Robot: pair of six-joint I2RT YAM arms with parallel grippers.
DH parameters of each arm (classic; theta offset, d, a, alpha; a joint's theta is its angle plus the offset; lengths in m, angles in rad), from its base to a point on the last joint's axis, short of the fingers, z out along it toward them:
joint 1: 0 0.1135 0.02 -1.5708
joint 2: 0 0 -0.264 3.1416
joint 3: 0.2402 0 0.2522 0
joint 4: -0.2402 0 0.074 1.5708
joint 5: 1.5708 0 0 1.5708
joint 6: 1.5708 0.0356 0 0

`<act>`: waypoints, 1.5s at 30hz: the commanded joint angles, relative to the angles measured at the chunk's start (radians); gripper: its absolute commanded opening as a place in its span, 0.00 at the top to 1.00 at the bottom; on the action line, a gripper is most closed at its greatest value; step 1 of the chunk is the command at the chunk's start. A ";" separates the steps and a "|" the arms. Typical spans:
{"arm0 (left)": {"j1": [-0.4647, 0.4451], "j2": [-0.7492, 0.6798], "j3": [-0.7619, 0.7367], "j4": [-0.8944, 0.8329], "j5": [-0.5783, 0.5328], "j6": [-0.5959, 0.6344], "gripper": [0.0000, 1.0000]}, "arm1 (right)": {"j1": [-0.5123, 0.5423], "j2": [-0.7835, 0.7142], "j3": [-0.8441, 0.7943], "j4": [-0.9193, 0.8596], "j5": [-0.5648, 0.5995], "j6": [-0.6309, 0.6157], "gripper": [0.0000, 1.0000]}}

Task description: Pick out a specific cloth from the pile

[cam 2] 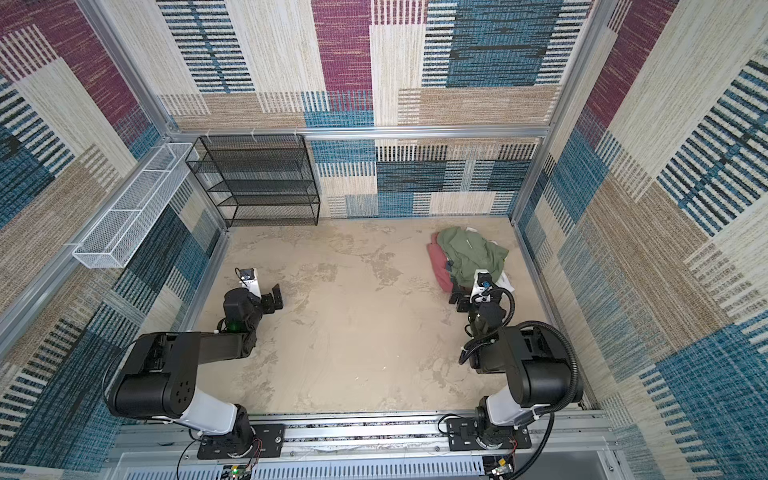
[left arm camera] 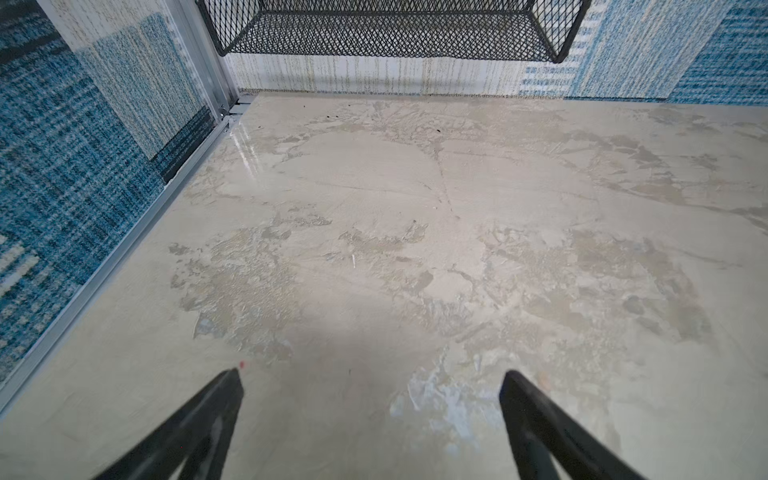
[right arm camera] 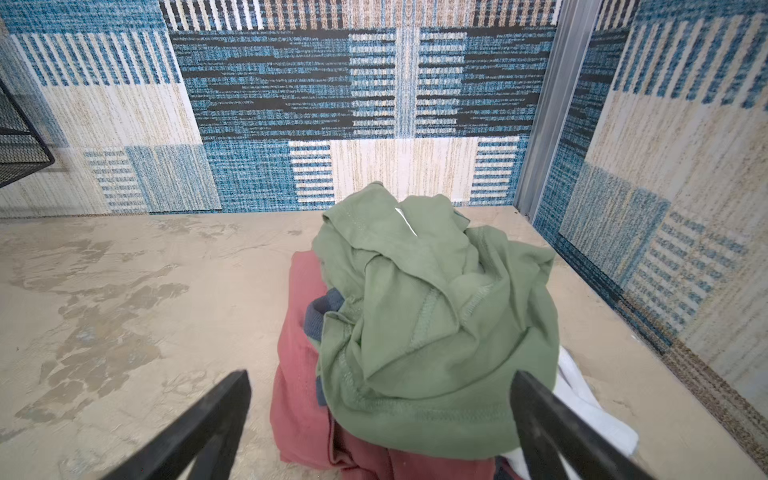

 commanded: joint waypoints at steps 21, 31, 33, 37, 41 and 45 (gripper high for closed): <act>0.000 0.000 0.006 0.004 -0.009 0.003 0.01 | 0.001 0.000 0.003 0.021 -0.002 0.005 0.00; -0.024 -0.260 0.070 -0.309 -0.059 -0.019 0.28 | 0.001 -0.214 0.119 -0.329 0.116 0.055 0.23; -0.033 -0.303 0.090 -0.351 -0.026 -0.055 0.32 | 0.002 -0.294 0.139 -0.390 0.110 0.067 0.23; -0.111 -0.321 0.181 -0.474 -0.028 -0.073 0.35 | 0.010 -0.397 0.271 -0.667 0.092 0.089 0.24; -0.182 -0.301 0.286 -0.629 -0.033 -0.124 0.38 | 0.071 -0.452 0.383 -0.875 0.045 0.116 0.27; -0.234 -0.286 0.351 -0.751 -0.024 -0.176 0.40 | 0.159 -0.392 0.458 -0.986 0.007 0.141 0.36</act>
